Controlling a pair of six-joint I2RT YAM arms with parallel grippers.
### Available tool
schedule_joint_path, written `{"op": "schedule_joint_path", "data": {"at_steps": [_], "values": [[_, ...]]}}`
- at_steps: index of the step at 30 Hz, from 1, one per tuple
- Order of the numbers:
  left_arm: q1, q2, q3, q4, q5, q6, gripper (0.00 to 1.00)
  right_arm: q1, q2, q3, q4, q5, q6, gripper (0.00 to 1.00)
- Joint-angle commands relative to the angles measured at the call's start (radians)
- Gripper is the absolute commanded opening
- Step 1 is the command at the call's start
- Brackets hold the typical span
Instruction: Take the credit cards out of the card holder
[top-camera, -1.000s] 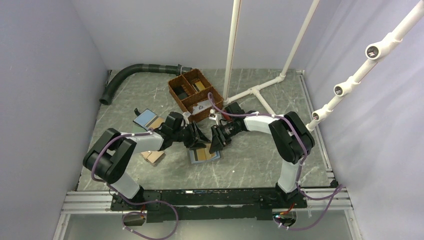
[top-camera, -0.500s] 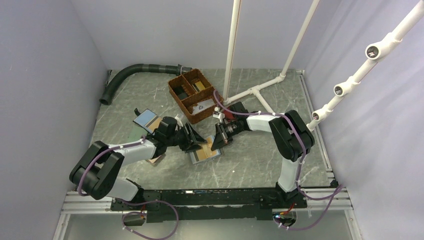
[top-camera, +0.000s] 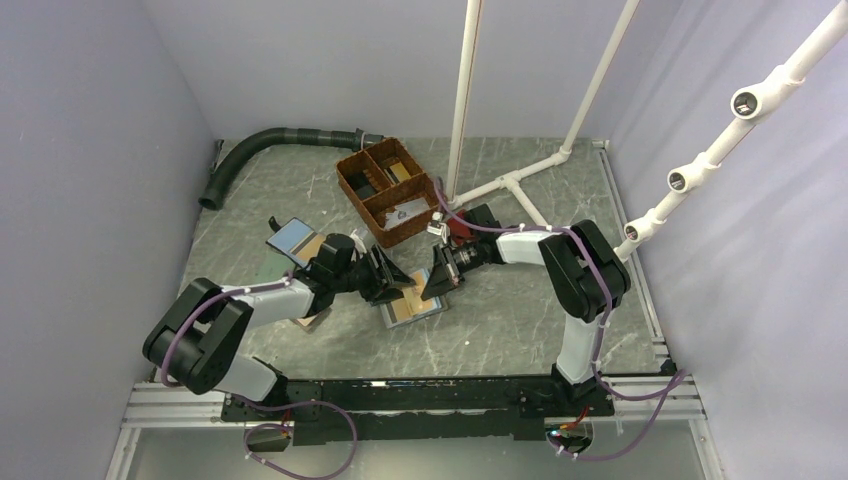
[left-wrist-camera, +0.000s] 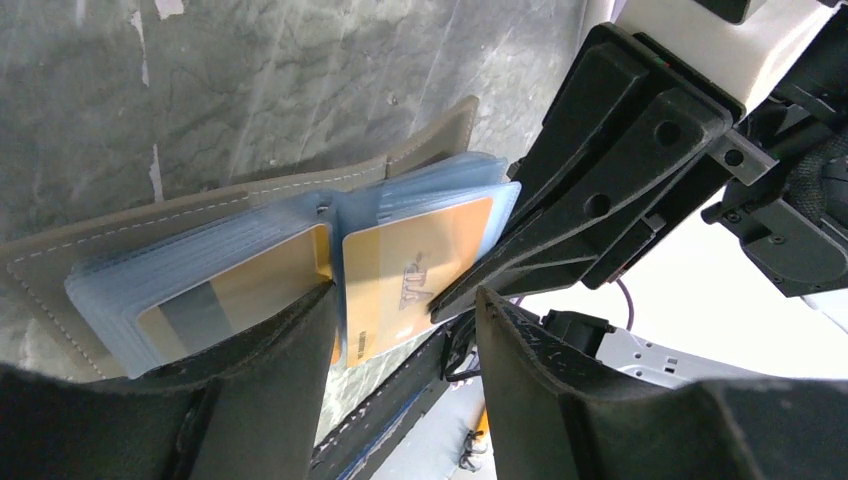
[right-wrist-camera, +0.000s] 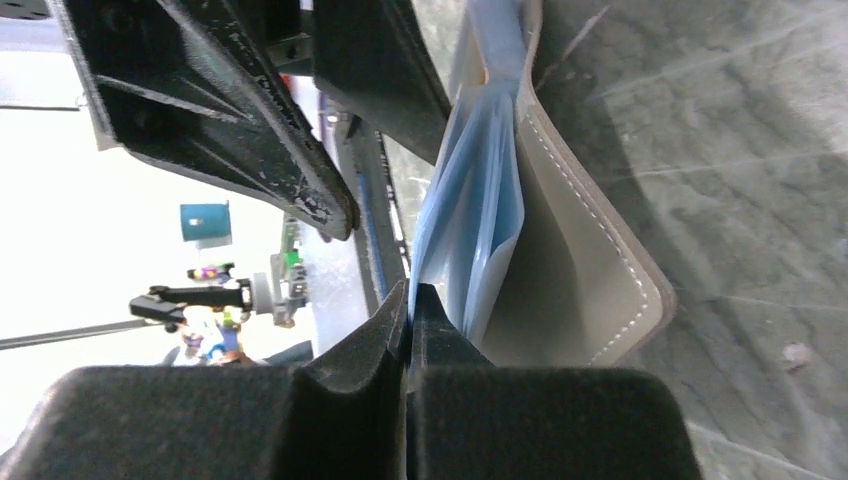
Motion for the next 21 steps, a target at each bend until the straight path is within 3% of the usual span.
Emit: {"op": "schedule_joint_path", "data": {"at_steps": [1,8,15,21], "values": [[0.003,-0.004,-0.016,0.087,0.019,-0.025,0.59,-0.015,-0.014,-0.018,0.13,-0.162,0.066,0.0],[0.019,-0.048,-0.062,0.17,0.042,-0.048,0.59,-0.03,-0.026,-0.049,0.275,-0.245,0.176,0.0],[0.026,-0.008,-0.106,0.416,0.119,-0.121,0.59,-0.03,-0.035,-0.05,0.318,-0.281,0.219,0.0],[0.026,0.023,-0.104,0.504,0.157,-0.146,0.56,-0.03,-0.039,-0.048,0.324,-0.29,0.232,0.0]]}}
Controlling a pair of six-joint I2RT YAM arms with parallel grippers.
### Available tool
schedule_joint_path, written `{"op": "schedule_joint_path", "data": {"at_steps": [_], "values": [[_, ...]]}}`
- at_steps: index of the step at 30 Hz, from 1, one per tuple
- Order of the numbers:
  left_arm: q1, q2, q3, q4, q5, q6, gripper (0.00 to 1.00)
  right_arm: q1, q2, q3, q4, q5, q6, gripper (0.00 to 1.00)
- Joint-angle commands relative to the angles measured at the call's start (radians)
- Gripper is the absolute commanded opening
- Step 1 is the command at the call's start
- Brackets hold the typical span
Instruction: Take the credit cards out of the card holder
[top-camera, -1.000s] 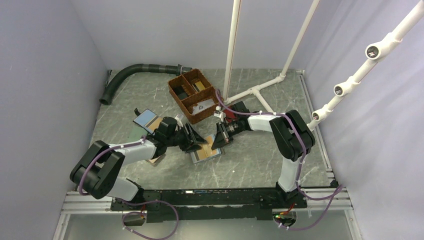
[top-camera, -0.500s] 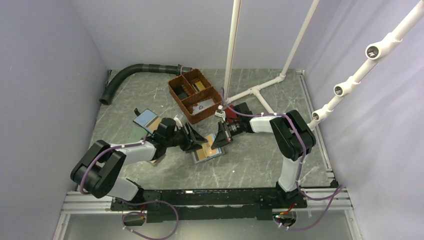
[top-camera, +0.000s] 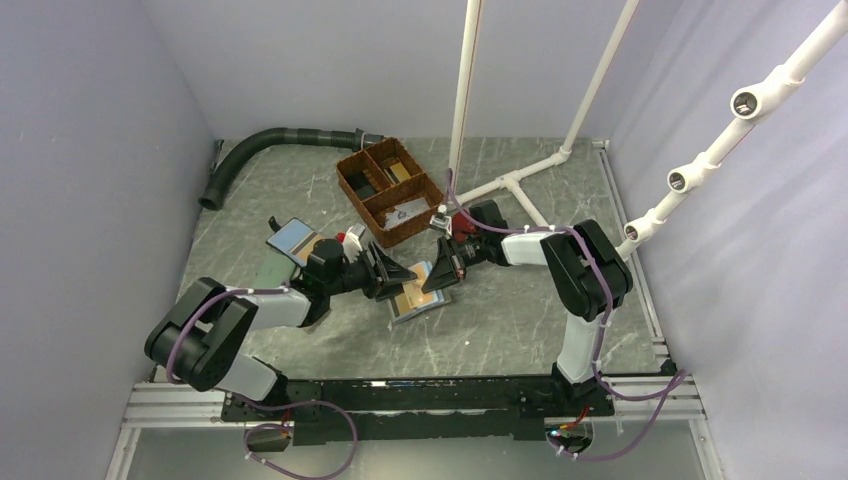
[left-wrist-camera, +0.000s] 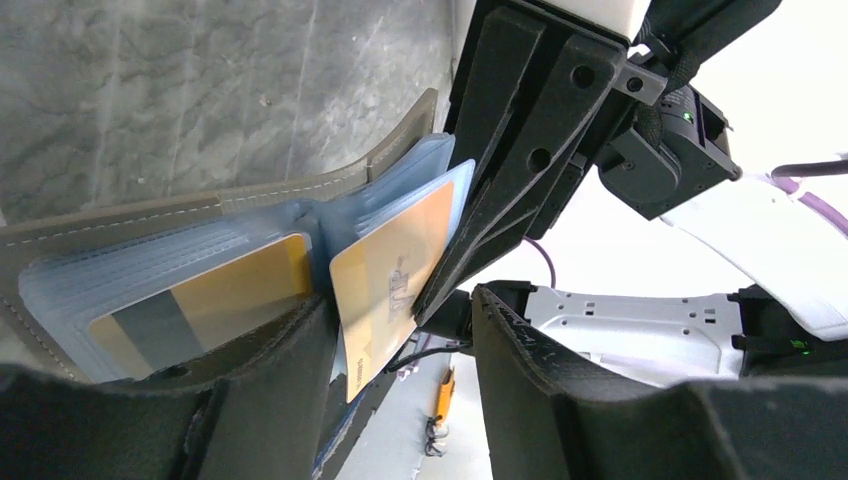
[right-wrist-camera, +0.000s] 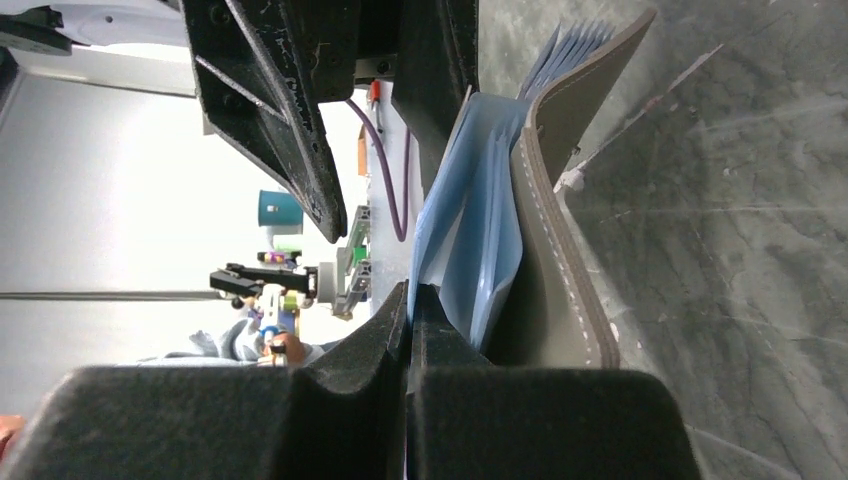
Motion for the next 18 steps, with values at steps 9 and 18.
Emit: {"op": "schedule_joint_path", "data": {"at_steps": [9,18], "values": [[0.026,-0.013,-0.012,0.158,0.075,-0.041,0.46,-0.004,-0.024,0.013,0.05,-0.084,0.006,0.0],[0.027,-0.041,-0.031,0.177,0.088,-0.037,0.46,-0.004,-0.005,0.029,0.013,-0.09,-0.027,0.0]]}}
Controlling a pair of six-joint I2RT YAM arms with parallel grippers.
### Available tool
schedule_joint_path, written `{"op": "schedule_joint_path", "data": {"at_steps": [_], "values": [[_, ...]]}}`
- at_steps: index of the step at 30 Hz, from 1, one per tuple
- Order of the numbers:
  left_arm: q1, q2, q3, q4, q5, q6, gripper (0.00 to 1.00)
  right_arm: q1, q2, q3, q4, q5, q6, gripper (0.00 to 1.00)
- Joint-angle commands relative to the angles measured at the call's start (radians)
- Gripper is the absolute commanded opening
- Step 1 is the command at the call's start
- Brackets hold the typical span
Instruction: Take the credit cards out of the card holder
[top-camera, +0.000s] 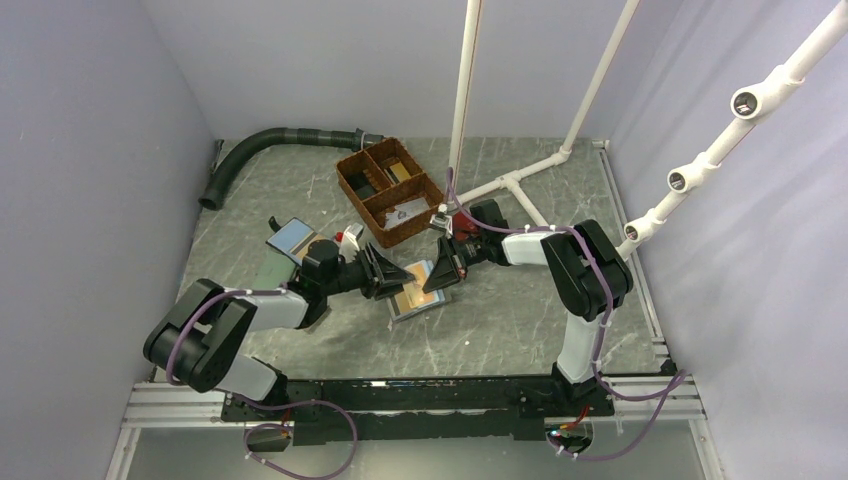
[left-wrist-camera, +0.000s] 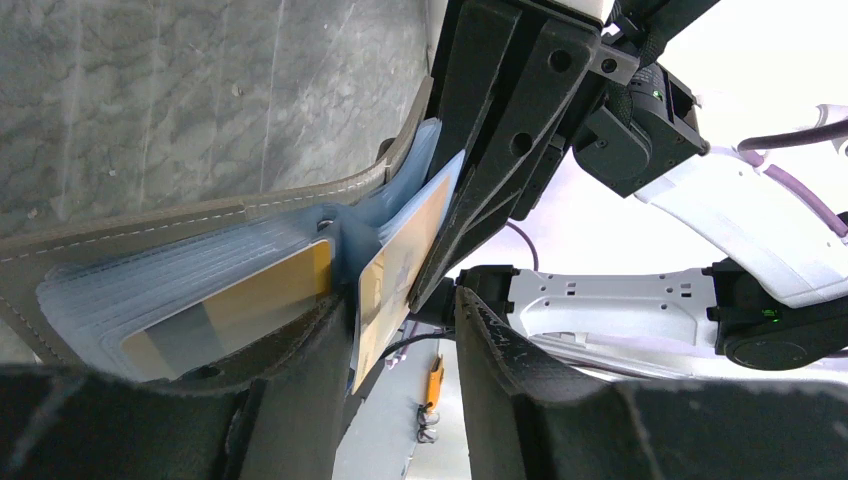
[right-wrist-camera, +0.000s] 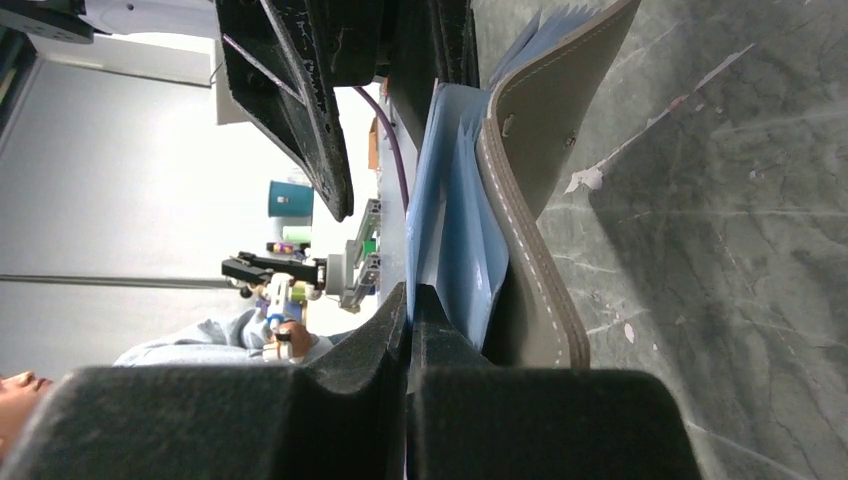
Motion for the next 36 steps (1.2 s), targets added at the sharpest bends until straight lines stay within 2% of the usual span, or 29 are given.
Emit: {"op": "schedule_joint_path", "data": {"at_steps": [1,13,24,31,36], "values": [[0.004,-0.046,-0.009,0.096,0.028,-0.012,0.46,0.001,-0.006,0.029,-0.003,-0.047,-0.041,0.0],[0.003,-0.033,-0.015,0.15,0.043,-0.018,0.49,0.001,-0.002,0.035,-0.022,-0.054,-0.064,0.0],[0.002,-0.072,-0.025,0.082,0.042,0.018,0.54,0.009,0.014,0.054,-0.069,-0.052,-0.108,0.0],[0.003,-0.08,-0.026,0.083,0.042,0.016,0.51,0.014,-0.003,0.043,-0.053,-0.052,-0.099,0.0],[0.003,-0.075,-0.023,0.094,0.04,0.015,0.45,0.013,0.006,0.05,-0.059,-0.056,-0.103,0.0]]}}
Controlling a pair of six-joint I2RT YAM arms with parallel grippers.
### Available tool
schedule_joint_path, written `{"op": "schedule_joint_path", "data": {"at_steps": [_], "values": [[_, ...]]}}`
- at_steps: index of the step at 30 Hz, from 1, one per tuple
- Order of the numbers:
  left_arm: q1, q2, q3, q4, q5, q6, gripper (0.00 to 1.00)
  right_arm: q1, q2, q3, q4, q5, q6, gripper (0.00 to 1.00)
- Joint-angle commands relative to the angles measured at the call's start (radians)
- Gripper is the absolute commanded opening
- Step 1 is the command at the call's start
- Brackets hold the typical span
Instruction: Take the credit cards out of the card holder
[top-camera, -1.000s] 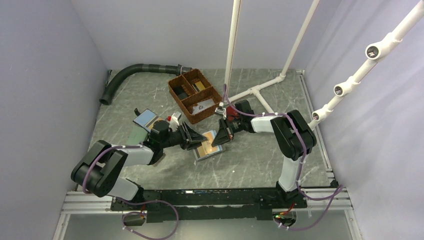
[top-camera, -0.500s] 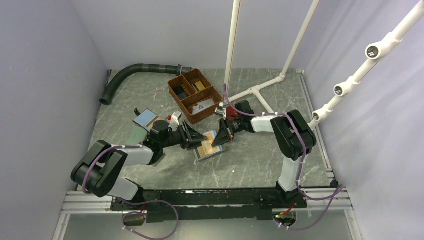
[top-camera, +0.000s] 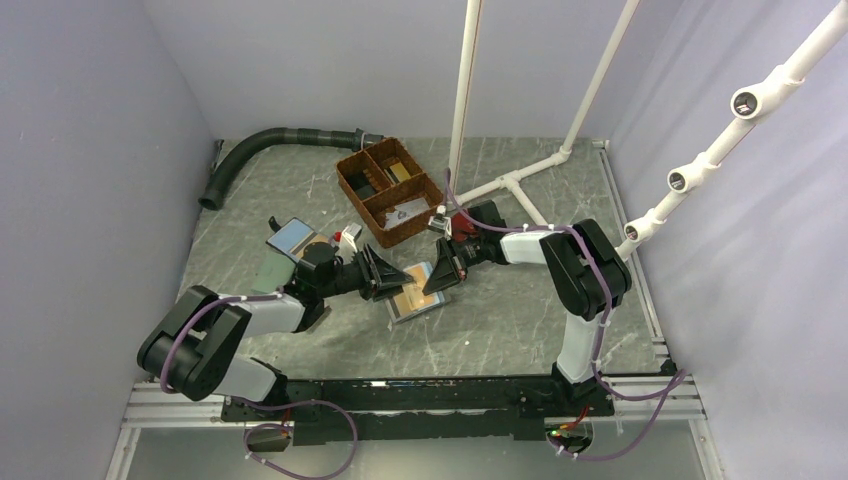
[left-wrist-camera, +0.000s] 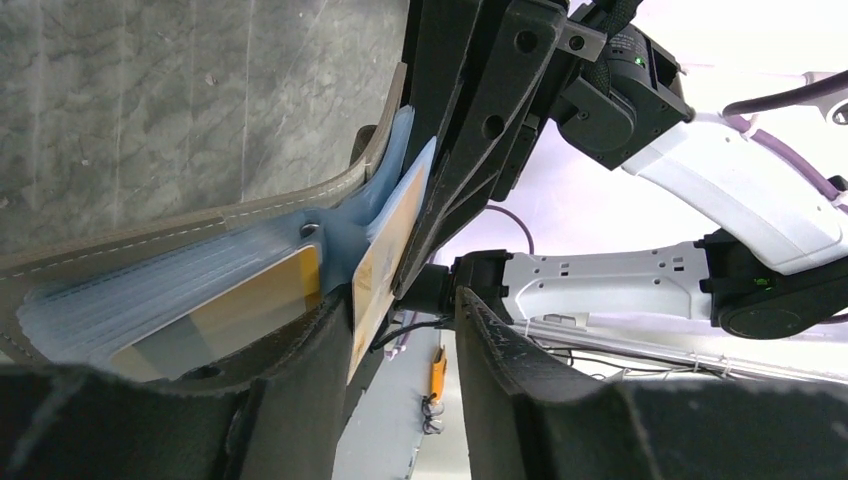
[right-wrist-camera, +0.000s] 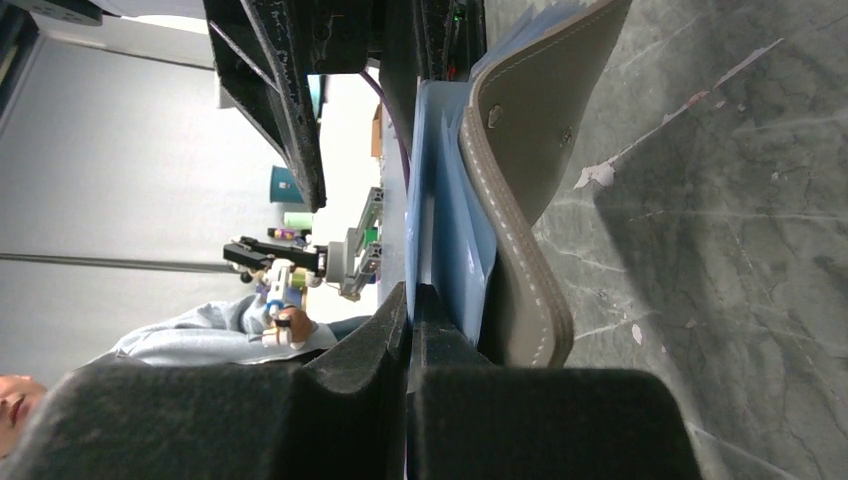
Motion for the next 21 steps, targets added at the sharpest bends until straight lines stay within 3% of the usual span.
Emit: {"op": "schedule_joint_path", "data": {"at_steps": [1,6,11,21], "values": [[0.0,-0.027,0.006,0.07,0.018,0.004,0.43,0.006,0.0,0.032,0.01,-0.034,-0.031,0.0],[0.0,-0.018,-0.001,0.093,0.023,-0.003,0.34,0.006,0.009,0.034,0.012,-0.031,-0.027,0.0],[0.0,0.011,-0.012,0.155,0.043,-0.022,0.0,0.006,0.011,0.033,0.011,-0.029,-0.027,0.0],[0.013,0.025,-0.089,0.191,0.049,0.018,0.0,-0.002,0.08,0.059,-0.108,-0.026,-0.151,0.0]]}}
